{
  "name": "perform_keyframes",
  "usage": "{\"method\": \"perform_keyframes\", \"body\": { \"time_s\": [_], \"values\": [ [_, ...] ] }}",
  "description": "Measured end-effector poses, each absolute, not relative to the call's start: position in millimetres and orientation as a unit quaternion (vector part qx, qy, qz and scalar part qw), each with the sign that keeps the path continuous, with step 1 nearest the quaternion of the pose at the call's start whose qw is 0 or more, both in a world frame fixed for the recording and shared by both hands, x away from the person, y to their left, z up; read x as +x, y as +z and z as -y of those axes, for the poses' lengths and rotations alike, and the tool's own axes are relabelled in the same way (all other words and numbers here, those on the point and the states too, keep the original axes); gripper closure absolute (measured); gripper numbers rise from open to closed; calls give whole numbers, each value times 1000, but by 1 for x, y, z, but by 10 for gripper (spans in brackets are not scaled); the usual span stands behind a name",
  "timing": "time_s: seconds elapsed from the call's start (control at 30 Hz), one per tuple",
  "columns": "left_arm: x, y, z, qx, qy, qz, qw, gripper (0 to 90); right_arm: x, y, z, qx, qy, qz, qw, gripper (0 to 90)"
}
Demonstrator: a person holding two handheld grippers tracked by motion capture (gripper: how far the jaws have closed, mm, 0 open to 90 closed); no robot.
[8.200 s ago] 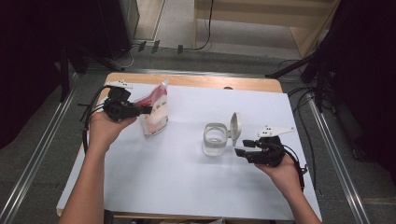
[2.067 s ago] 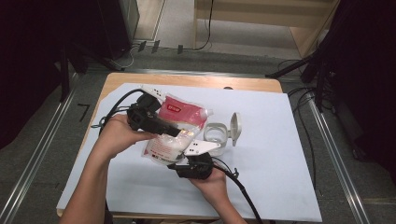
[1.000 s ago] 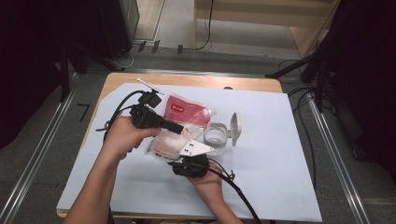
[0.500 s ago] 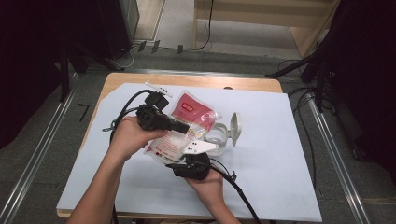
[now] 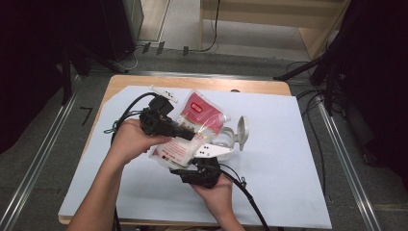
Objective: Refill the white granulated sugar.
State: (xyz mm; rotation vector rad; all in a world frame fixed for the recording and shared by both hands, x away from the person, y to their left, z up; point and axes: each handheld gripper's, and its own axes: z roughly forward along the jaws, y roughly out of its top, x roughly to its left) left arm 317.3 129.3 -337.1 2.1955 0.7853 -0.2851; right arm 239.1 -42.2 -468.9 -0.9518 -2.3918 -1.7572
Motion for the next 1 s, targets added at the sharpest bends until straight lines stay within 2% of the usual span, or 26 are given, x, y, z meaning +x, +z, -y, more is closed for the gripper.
{"method": "perform_keyframes", "body": {
  "time_s": [0.2, 0.27, 0.37, 0.53, 0.67, 0.77, 0.9, 1.0],
  "values": [
    [317, -335, -125, 852, -104, -337, 387, 857, 236, -463, 37, -309, -553, 773, -4, 525],
    [317, -335, -123, 846, -115, -345, 390, 865, 233, -461, 33, -305, -544, 781, -31, 508],
    [316, -334, -120, 845, -117, -356, 381, 867, 231, -460, 28, -312, -536, 783, -46, 506],
    [319, -337, -116, 841, -122, -371, 374, 863, 235, -460, 26, -338, -525, 781, -20, 541],
    [318, -334, -114, 851, -99, -357, 371, 831, 236, -458, 29, -343, -527, 778, -3, 559],
    [318, -330, -113, 861, -100, -342, 364, 812, 236, -457, 31, -334, -537, 775, 4, 568],
    [322, -324, -113, 869, -110, -333, 349, 734, 235, -455, 32, -333, -549, 766, 24, 577],
    [328, -320, -117, 862, -117, -345, 353, 712, 235, -454, 35, -336, -558, 757, 44, 588]
  ]
}}
